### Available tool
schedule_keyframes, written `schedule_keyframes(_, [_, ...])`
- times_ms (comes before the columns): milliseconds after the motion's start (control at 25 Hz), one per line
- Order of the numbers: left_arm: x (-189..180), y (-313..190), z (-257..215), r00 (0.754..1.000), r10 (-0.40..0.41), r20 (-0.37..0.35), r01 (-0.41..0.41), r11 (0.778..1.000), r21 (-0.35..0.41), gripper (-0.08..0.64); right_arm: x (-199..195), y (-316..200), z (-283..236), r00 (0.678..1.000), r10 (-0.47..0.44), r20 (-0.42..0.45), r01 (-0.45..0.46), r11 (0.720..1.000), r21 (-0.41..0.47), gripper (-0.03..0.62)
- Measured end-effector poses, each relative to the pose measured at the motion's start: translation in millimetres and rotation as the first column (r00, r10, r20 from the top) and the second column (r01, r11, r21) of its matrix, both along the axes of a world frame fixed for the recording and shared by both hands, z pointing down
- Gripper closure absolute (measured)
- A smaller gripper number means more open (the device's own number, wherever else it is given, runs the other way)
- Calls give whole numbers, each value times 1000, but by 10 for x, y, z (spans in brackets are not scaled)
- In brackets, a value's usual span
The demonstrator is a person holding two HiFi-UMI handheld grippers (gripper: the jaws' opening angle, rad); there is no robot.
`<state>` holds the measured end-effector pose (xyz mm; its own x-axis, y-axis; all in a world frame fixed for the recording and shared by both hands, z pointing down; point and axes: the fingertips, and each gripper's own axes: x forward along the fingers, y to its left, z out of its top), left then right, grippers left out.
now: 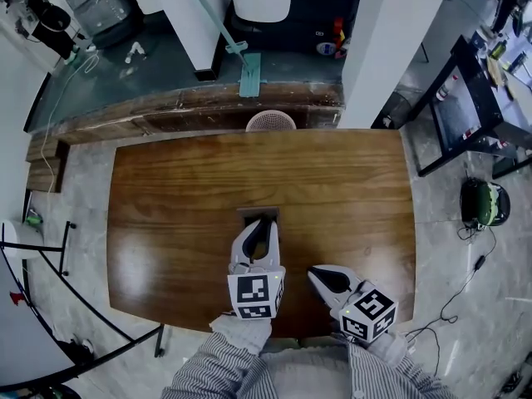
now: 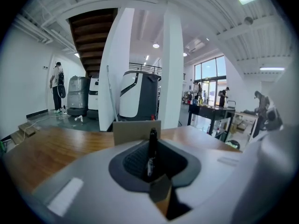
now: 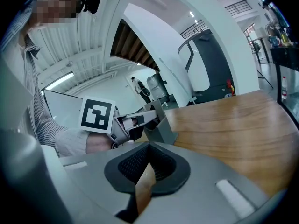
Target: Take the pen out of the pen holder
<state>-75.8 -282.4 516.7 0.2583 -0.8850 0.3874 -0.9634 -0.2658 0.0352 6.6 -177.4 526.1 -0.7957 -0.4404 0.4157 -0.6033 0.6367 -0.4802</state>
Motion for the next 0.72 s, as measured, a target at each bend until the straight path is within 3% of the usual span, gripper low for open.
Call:
schedule_keyframes(280, [-74,133,-365,995,12,-100,-7,999,48,509,-94,59,-160,1000,-12,-15,13,999,47,592])
schedule_keyframes(480, [-117,228,-770,989,31,-146,-14,992,122,509,-150,35,-383,1000,-6,-28,9,994,109,592])
schedule_keyframes(720, [-215,492,-1145,964,47,-260,-9,989,148,509,-164,82,-668,999,22,-42,-14,982,187,592])
